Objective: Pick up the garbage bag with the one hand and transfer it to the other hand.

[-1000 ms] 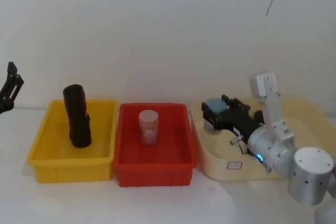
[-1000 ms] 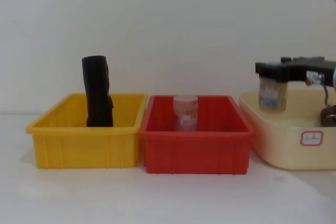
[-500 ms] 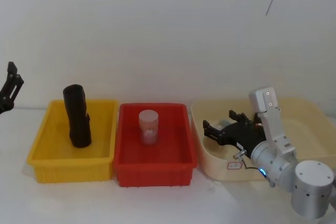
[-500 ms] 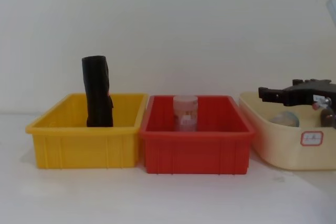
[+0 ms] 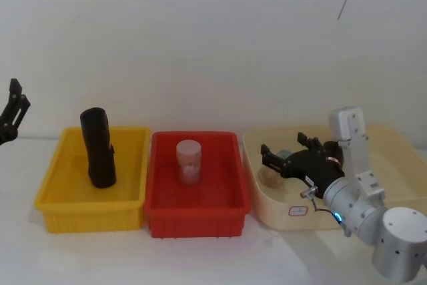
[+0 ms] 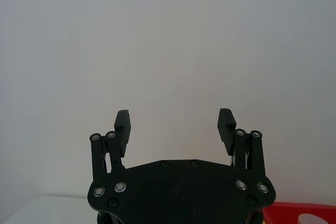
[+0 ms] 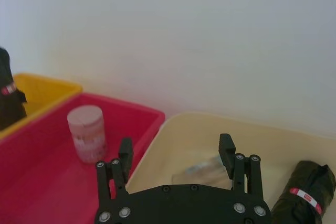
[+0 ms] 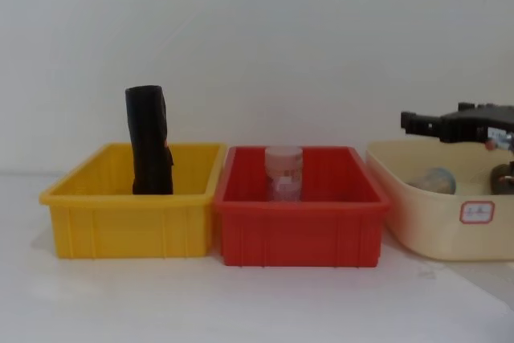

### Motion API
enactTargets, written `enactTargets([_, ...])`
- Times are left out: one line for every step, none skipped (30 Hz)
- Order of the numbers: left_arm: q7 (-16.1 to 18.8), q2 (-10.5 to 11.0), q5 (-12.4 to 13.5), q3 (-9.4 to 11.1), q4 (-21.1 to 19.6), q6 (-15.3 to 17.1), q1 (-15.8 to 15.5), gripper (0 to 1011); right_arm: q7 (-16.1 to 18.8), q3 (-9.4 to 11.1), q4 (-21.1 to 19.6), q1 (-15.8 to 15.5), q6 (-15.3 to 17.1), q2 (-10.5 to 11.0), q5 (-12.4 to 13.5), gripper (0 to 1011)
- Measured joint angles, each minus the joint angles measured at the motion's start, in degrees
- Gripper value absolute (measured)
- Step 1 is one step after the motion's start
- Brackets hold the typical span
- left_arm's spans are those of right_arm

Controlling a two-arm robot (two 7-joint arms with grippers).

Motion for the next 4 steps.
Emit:
enactTargets([0.0,0.0,0.0,0.0,0.0,0.0,0.0,1002,-0.1,0.2,-0.4,-0.2,0.0,-0.1,0.2,1001])
enactTargets([0.0,0.0,0.0,0.0,0.0,0.0,0.0,1002,-0.2,0.6,-1.6,-0.8,-0.1,-0.2,0.4,1001])
enactTargets([0.0,0.0,0.0,0.0,0.0,0.0,0.0,1002,-0.2,0.8,-2.0,-1.0,-0.1,-0.3,0.6,1001])
enactTargets([0.0,0.0,0.0,0.0,0.0,0.0,0.0,1002,-0.3,0.9,-2.5,-1.3,-0.2,-0.3,0.8,1001])
